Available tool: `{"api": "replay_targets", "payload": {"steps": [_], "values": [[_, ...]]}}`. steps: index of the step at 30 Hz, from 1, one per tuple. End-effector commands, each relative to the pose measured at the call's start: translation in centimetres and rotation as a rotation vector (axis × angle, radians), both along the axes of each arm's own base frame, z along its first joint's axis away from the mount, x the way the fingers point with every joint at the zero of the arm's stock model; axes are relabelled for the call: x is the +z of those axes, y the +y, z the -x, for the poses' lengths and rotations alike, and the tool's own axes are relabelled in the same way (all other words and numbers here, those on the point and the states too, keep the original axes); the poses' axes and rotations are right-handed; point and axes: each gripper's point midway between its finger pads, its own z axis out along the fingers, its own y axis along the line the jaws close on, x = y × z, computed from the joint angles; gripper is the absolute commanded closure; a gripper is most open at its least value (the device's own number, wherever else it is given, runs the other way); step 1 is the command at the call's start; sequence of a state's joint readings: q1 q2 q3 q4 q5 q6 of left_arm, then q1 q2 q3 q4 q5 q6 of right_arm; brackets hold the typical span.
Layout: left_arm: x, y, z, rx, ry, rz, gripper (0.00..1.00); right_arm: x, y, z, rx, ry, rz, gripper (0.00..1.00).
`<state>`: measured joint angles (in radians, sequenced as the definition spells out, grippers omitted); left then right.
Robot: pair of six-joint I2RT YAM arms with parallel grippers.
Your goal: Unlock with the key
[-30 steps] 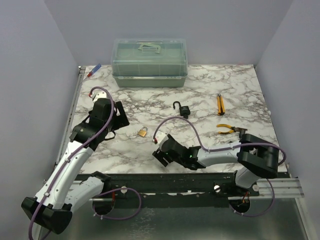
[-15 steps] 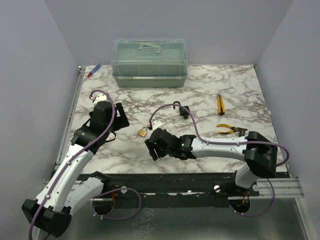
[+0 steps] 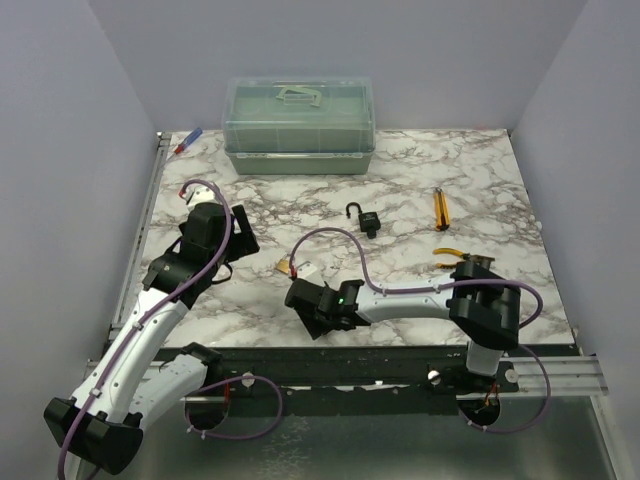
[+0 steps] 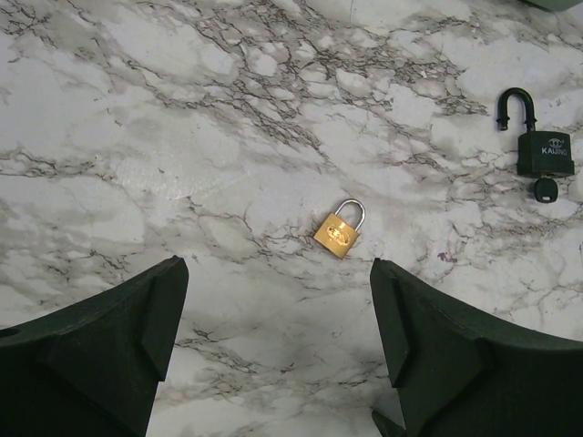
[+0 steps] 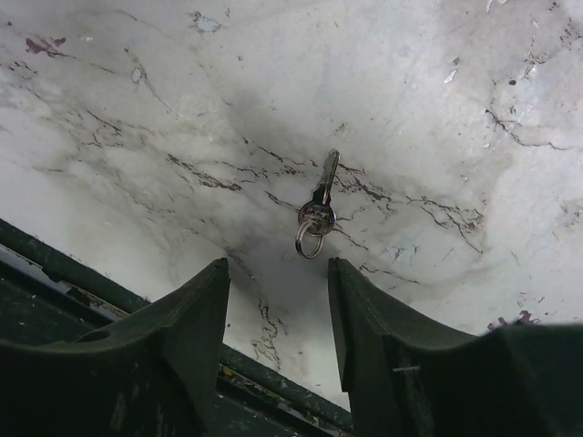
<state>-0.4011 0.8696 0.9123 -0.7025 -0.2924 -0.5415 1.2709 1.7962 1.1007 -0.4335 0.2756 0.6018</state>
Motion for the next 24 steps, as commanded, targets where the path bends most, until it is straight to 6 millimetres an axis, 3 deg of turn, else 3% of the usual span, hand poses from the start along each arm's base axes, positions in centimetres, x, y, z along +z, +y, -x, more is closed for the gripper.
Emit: {"api": "replay_targets", "payload": {"steps": [1, 13, 24], "values": [[0.1, 0.1, -0.1, -0.005, -0.016, -0.002, 0.12, -0.4, -0.7, -0.5, -0.025, -0.037, 0.060, 0.48], [0.0, 0.0, 0.0, -0.004, -0.014, 0.004, 0.12, -1.3, -0.6, -1.7, -0.016, -0.099, 0.095, 0.51], [-0.2, -0.1, -0.1, -0.007, -0.003, 0.001, 0.12, -1.8, -1.6, -1.4, -0.015, -0.090, 0.118, 0.66]]}}
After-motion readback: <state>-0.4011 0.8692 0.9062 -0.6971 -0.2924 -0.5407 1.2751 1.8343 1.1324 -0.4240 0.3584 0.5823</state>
